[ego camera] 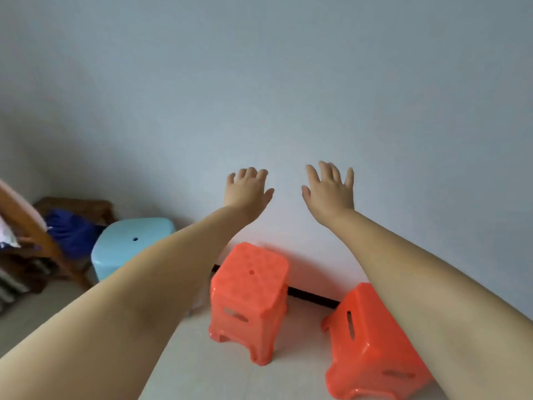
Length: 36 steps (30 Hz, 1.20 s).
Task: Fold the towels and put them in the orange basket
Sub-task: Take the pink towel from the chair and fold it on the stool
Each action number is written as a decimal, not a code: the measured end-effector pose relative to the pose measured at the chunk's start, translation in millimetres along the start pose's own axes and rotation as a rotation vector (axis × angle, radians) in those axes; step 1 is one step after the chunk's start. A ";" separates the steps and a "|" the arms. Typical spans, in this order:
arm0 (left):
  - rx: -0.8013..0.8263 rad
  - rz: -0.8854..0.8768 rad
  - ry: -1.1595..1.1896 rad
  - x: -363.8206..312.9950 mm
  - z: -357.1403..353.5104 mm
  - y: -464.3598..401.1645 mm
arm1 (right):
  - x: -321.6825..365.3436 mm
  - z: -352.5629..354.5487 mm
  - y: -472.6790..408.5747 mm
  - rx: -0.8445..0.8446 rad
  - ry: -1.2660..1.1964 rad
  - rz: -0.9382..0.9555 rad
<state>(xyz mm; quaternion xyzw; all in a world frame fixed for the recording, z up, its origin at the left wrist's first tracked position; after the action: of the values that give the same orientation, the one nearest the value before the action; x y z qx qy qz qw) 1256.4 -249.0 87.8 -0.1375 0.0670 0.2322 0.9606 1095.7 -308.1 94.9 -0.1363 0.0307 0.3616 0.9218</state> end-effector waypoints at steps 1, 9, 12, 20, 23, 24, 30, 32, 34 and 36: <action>-0.002 0.076 -0.016 33.4 2.7 4.7 | 28.2 -4.4 -15.1 -0.002 -0.025 0.071; -0.060 0.532 -0.103 226.0 30.5 80.5 | 231.4 -20.4 -65.0 0.024 -0.146 0.505; -0.079 0.664 -0.133 292.1 45.4 107.5 | 307.3 -16.5 -79.1 0.031 -0.176 0.611; -0.128 0.873 -0.168 466.4 94.8 139.2 | 499.3 4.9 -122.2 0.002 -0.253 0.786; -0.134 0.890 -0.180 528.0 111.0 137.9 | 561.4 14.6 -143.7 -0.008 -0.265 0.800; -0.131 0.894 -0.183 543.6 113.9 136.3 | 575.5 17.1 -150.0 -0.010 -0.263 0.800; -0.124 0.927 -0.173 628.6 117.4 99.0 | 642.9 12.9 -208.2 -0.024 -0.217 0.826; -0.129 0.926 -0.147 649.2 112.6 76.1 | 653.5 6.0 -236.6 -0.019 -0.208 0.821; -0.137 0.901 -0.150 669.2 107.2 46.9 | 662.7 -3.2 -272.4 -0.017 -0.206 0.814; -0.154 0.890 -0.147 690.7 103.9 14.0 | 672.8 -12.3 -313.1 -0.017 -0.221 0.796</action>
<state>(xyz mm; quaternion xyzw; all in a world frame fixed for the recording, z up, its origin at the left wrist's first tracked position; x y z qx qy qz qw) 1866.7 89.0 50.6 -0.1494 0.0338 0.6359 0.7564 1803.1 -88.2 50.4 -0.0818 -0.0211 0.7027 0.7065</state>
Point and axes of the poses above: each hand's wrist, its own y-axis away from the middle knuckle, its own z-axis out of the back of the hand, x = y × z, the point moved 3 cm from there along -y, towards the middle knuckle, and after that the axes turned 14 degrees about z, right-handed, at the moved point
